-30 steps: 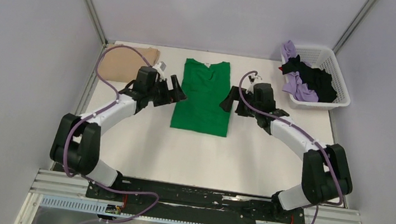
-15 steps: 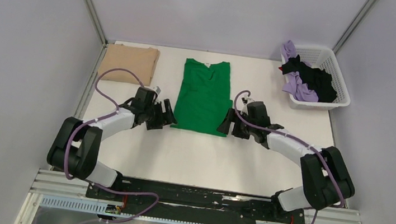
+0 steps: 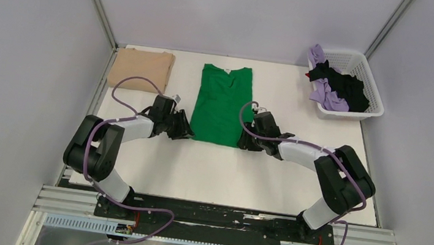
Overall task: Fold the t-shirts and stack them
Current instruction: Grab one side of the 2/3 rectangular tshirt with both arms, then fold the long partially folded tshirt into a neat square
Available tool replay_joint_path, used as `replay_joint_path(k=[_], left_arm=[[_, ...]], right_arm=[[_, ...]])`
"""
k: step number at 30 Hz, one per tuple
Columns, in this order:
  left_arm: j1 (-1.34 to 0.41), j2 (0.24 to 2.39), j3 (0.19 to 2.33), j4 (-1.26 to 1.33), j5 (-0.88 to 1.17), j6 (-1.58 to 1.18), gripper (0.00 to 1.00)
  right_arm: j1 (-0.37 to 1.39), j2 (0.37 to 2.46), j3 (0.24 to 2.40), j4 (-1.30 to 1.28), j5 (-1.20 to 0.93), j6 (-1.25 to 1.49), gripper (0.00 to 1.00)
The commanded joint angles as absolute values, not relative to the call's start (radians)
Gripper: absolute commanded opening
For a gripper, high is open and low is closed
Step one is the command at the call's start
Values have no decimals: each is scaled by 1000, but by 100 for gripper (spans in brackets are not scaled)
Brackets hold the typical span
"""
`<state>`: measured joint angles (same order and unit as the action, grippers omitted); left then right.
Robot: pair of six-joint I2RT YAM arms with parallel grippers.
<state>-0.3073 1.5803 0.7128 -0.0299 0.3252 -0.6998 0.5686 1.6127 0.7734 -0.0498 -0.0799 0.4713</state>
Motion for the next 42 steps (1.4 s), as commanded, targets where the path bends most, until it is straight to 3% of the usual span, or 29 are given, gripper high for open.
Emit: replay_joint_path(k=[1, 4, 6, 7, 9, 16, 27, 32, 42], left_arm=[[-335, 1649, 729, -33, 294, -701, 38], [-344, 1689, 746, -28, 283, -706, 30], [-345, 1708, 760, -31, 282, -705, 19], [-346, 1712, 764, -32, 281, -704, 6], [-348, 1710, 761, -31, 280, -701, 0], [-374, 1534, 667, -100, 316, -681, 0], [-448, 875, 570, -324, 319, -768, 0], [-448, 746, 620, -362, 217, -799, 0], [-444, 797, 680, -335, 9, -842, 0]], right_arm=[[572, 1630, 776, -63, -14, 466, 36], [572, 1614, 764, -71, -4, 466, 27], [572, 1600, 755, -75, -3, 466, 23], [572, 1593, 753, -78, -5, 466, 21], [572, 1572, 744, -81, -19, 465, 17], [578, 1408, 705, -169, -42, 483, 1], [581, 1041, 748, -298, -323, 492, 0], [558, 1066, 857, -291, -434, 463, 0], [448, 1231, 879, -146, -709, 539, 0]])
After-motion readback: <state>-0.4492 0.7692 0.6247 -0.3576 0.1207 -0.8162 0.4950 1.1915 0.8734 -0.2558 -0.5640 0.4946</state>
